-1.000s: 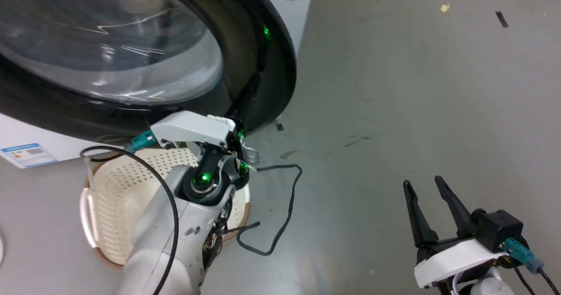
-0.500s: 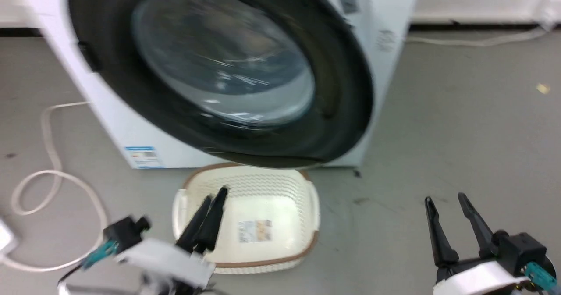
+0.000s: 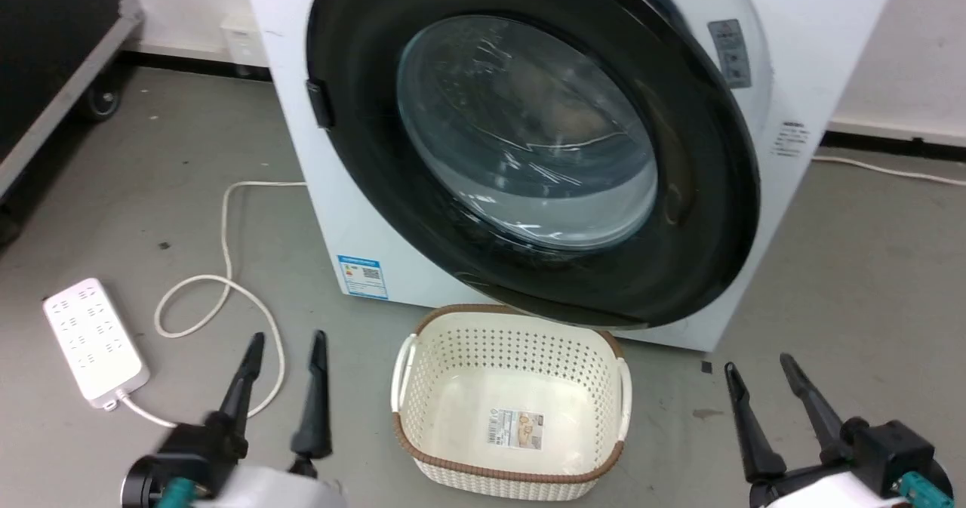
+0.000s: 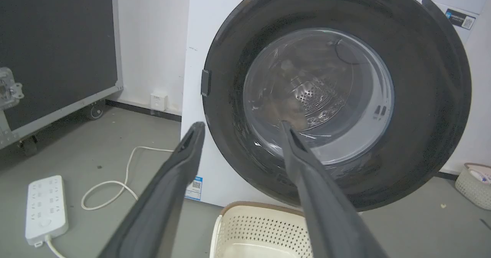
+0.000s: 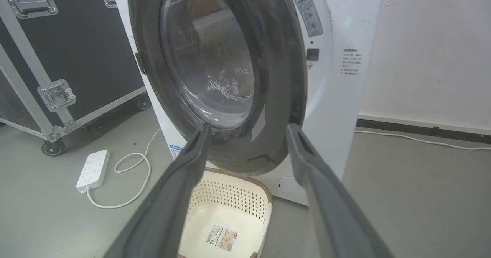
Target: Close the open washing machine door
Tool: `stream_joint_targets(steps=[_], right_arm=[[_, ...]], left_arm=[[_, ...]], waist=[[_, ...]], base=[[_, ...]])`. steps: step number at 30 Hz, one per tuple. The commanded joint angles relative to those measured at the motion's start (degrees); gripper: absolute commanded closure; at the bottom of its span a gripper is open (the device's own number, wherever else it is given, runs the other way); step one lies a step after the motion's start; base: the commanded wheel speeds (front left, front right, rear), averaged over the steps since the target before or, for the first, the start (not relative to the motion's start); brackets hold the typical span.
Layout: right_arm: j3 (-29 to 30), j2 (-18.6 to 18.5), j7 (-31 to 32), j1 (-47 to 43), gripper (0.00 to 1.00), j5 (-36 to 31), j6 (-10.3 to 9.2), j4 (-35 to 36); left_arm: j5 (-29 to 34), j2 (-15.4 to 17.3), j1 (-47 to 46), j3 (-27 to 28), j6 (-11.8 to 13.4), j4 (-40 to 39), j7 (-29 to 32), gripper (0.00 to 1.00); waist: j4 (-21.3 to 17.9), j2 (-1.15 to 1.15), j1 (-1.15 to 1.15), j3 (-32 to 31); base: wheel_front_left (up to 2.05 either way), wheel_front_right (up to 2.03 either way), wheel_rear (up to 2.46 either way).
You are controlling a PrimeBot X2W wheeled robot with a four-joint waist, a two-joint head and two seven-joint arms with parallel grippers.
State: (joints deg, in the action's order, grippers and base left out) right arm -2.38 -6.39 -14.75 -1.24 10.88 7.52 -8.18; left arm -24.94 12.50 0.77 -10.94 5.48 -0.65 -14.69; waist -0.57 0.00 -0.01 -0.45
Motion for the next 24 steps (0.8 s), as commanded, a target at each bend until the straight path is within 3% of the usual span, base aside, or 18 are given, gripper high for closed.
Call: stream_joint_targets(steps=[1,4,10,11,12,17,24], right_arm=[[-0.27,-0.12,-0.25,-1.15,0.0,-0.28,-0.03,0.15],[-0.94,0.0,-0.25,-1.31,0.0,-0.17,-0.03,-0.04],[-2.16,-0.81,-0.09,-0.46,0.0,0.13,-0.03,-0.35],[-2.61,-1.26,0.15,-0.09,0.57,-0.01,-0.03,-0.26],[-3.17,-1.8,0.18,0.49,1.0,-0.12,-0.03,0.07],[-8.32,-6.53,1.45,5.46,1.0,1.95,-0.03,2.25],[-16.99,-17.84,5.55,19.18,1.0,8.2,-0.03,2.64]], left_arm=[[3.86,0.09,0.87,0.18,-0.41,-0.96,-0.29,0.0],[10.66,-0.53,2.66,-0.77,-1.39,-1.13,-0.29,0.0],[12.11,-3.08,3.8,0.39,-3.74,1.03,-0.3,0.0],[12.47,-3.29,3.63,0.54,-3.98,1.17,-0.3,0.0],[12.97,-3.42,3.33,0.62,-4.15,1.25,-0.3,0.0],[15.11,-4.31,0.66,1.07,-4.58,1.12,-0.3,0.0],[17.46,-5.52,-3.75,1.03,-5.15,0.85,-0.3,0.0]], waist=[[0.64,0.0,0.01,-0.3],[1.05,0.0,0.01,-0.38],[1.83,0.0,0.01,0.31],[1.99,0.0,0.01,0.83],[2.17,0.0,0.01,1.56],[3.23,0.0,0.01,6.43],[4.95,0.0,0.01,13.94]], base=[[0.0,0.0,0.0],[0.0,0.0,0.0],[0.0,0.0,0.0],[0.0,0.0,0.0],[0.0,0.0,0.0],[0.0,0.0,0.0],[0.0,0.0,0.0]])
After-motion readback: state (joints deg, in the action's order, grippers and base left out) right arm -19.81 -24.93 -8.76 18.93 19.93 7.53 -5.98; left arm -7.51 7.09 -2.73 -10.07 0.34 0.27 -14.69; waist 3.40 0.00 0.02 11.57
